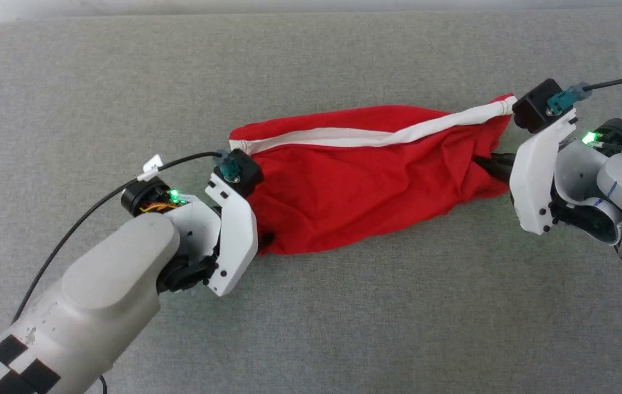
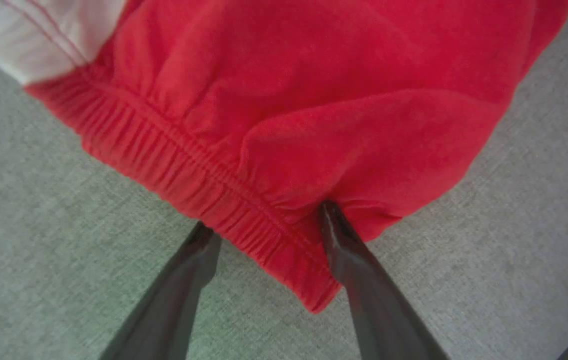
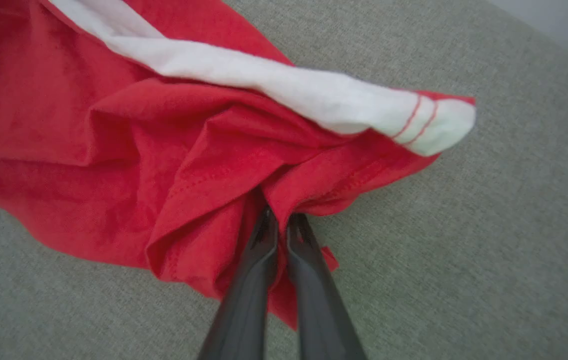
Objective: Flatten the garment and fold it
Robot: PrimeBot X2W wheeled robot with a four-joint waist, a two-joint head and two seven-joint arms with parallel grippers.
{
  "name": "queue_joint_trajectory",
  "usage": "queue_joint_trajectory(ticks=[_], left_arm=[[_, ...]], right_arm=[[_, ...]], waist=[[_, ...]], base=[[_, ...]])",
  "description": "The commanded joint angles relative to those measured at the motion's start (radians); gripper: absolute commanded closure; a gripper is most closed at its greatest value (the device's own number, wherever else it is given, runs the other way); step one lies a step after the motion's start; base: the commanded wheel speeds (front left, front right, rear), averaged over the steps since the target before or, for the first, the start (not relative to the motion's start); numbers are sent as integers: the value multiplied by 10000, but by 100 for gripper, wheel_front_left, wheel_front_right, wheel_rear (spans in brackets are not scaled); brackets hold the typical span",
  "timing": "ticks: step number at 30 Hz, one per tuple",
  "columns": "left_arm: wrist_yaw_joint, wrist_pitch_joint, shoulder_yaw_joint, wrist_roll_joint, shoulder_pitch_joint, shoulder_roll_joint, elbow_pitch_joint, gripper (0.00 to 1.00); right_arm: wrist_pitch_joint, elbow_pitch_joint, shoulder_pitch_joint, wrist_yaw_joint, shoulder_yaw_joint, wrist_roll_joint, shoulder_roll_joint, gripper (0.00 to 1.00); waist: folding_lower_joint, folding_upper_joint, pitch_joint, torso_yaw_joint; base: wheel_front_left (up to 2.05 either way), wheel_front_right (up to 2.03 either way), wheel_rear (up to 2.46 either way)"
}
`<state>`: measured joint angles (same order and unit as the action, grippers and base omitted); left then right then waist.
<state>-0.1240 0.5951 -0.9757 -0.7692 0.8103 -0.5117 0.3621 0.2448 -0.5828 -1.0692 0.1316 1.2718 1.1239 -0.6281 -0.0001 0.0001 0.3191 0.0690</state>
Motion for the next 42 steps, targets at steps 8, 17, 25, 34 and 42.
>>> queue_joint_trajectory(ticks=[8, 17, 25, 34, 42], left_arm=[[-66, -1741, -301, -753, 9, -293, 270, 100], [264, -3416, 60, -813, -1089, -1174, -1000, 100], [1275, -3947, -300, -956, -3188, -1559, -2353, 100], [1626, -4033, -777, -1054, -4262, -1412, -2062, 69], [2316, -5547, -360, -599, -4577, -1371, -2414, 0]], right_arm=[[-860, 181, -132, -9, 55, -34, -126, 100], [-1791, 1839, 1051, -9, 72, -107, -1532, 100], [-2257, 3170, 3183, -9, 45, -31, -2668, 100], [-2073, 2670, 5028, -9, -252, 64, -2419, 100], [-2302, 3119, 5332, -9, -1309, -588, -2779, 0]], waist=[[1, -1, -364, -130], [1, -1, -1374, -73], [1, -1, -1713, -120], [1, -1, -1935, -117], [1, -1, -2697, -158]], base=[[0, 0, 0], [0, 0, 0], [0, 0, 0], [0, 0, 0], [0, 0, 0]])
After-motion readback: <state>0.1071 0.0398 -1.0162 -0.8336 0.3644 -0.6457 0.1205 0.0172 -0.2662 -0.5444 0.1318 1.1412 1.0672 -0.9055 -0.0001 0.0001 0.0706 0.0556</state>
